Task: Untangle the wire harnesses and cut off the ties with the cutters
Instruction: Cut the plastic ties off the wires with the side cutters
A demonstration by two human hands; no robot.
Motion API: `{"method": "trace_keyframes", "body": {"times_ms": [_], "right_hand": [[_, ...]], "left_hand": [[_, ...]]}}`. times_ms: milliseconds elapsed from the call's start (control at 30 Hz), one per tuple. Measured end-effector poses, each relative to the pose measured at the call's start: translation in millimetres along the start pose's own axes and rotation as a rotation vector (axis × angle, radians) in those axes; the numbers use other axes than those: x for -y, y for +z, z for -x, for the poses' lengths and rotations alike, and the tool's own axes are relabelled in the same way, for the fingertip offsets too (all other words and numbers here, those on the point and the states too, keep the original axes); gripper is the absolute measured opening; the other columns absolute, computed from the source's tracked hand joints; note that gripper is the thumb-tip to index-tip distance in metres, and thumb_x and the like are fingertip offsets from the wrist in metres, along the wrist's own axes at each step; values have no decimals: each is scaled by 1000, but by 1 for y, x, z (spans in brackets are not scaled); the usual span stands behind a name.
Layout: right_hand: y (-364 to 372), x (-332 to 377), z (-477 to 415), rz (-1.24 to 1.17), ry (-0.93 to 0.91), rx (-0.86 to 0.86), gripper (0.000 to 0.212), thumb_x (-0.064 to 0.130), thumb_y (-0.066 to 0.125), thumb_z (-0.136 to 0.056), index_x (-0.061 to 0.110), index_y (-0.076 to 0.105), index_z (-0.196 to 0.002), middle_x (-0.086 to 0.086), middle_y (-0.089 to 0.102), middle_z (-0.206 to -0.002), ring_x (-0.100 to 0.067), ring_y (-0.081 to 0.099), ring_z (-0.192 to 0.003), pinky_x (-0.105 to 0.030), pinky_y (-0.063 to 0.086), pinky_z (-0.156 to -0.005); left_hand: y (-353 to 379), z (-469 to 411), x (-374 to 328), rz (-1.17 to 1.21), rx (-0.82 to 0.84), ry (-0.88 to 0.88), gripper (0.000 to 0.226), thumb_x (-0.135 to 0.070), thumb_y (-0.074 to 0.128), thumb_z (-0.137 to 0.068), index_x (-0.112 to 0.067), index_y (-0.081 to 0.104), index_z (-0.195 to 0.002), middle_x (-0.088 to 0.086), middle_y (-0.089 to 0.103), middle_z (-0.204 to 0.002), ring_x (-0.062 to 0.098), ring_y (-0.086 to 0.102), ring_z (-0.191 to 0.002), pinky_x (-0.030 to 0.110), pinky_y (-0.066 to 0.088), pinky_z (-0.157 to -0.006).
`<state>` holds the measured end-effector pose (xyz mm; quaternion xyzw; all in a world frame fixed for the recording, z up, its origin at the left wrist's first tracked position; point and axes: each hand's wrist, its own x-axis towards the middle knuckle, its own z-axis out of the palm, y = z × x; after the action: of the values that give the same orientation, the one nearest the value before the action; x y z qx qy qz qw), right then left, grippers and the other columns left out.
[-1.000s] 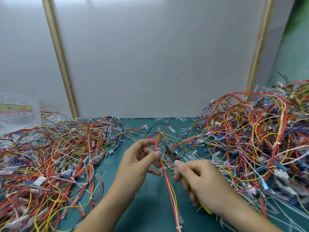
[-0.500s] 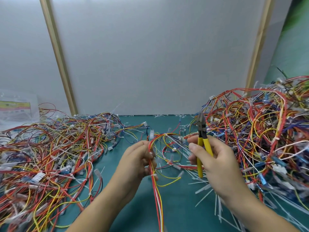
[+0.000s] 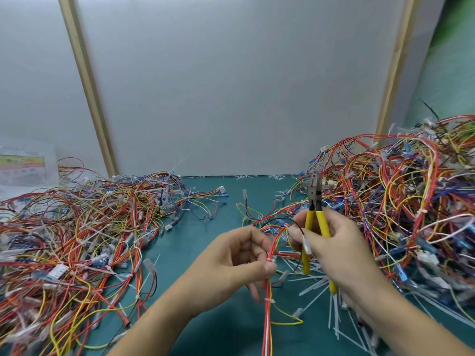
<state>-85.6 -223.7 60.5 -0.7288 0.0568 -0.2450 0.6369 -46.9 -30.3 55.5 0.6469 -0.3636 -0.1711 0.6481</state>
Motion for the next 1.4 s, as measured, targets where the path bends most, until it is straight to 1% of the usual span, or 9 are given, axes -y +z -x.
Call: {"method": "trace_keyframes", "body": {"times_ms": [133, 233, 333, 433, 500, 700, 933, 1133, 1400], "right_hand": [[0, 1, 0, -4, 14, 53, 18, 1, 77, -82, 18, 69, -86, -4, 74, -79, -25, 73, -81, -33, 62, -73], [3, 1, 3, 34, -42, 138, 20, 2, 74, -84, 20, 68, -88, 1, 74, -80, -16, 72, -77, -25, 58, -72], [8, 3, 11, 88, -161, 277, 25, 4, 72, -88, 28, 66, -87, 3, 72, -80, -9, 68, -74, -16, 52, -69], [11, 4, 17, 100, -234, 354, 19, 9, 72, -89, 27, 65, -89, 0, 69, -80, -15, 65, -74, -24, 54, -71], [10, 3, 18, 108, -247, 363, 18, 9, 72, -89, 26, 65, -90, 1, 69, -80, -18, 66, -76, -28, 55, -73], [11, 0, 18, 139, -237, 329, 19, 10, 73, -88, 26, 65, -87, 4, 69, -78, -17, 65, -73, -31, 55, -72], [13, -2, 17, 201, -222, 294, 20, 14, 75, -87, 30, 63, -84, 9, 68, -76, -2, 60, -64, -10, 46, -62], [14, -5, 18, 209, -194, 363, 17, 14, 69, -90, 29, 62, -87, 11, 66, -74, -4, 59, -66, -16, 48, -63], [16, -7, 17, 222, -194, 397, 18, 17, 66, -93, 32, 59, -89, 12, 62, -76, -4, 57, -70, -16, 47, -67]], "left_hand": [[-2, 0, 1, -233, -319, 101, 49, -54, 65, -80, -8, 61, -65, 0, 50, -46, 14, 46, -41, 22, 38, -45], [-11, -5, 3, -277, -635, 186, 55, -61, 57, -83, -9, 60, -67, 1, 39, -53, 13, 34, -49, 27, 28, -49], [-9, -8, 4, -330, -472, 38, 56, -69, 56, -77, -14, 60, -68, -4, 39, -60, 9, 35, -56, 22, 32, -55], [-4, -6, 7, -238, -189, -123, 69, -70, 59, -75, -1, 65, -79, 4, 46, -70, 14, 41, -67, 23, 36, -64], [-6, -5, 7, -204, -159, -175, 73, -69, 62, -75, 2, 69, -86, 10, 51, -77, 19, 41, -74, 30, 33, -70], [-10, -4, 1, -122, -87, -344, 50, -63, 63, -78, -16, 77, -71, 1, 72, -75, 7, 52, -60, 14, 40, -56], [-10, -10, 4, 64, -265, -290, 23, -35, 77, -74, -14, 73, -67, -1, 53, -58, 9, 42, -53, 21, 32, -53], [-6, -8, 3, -16, -251, -256, 25, -36, 76, -71, -16, 65, -65, 7, 53, -66, 13, 46, -61, 18, 37, -57], [-5, -8, 5, -119, -318, -282, 27, -47, 68, -55, -21, 63, -61, 8, 55, -69, 23, 43, -73, 39, 33, -71]]}}
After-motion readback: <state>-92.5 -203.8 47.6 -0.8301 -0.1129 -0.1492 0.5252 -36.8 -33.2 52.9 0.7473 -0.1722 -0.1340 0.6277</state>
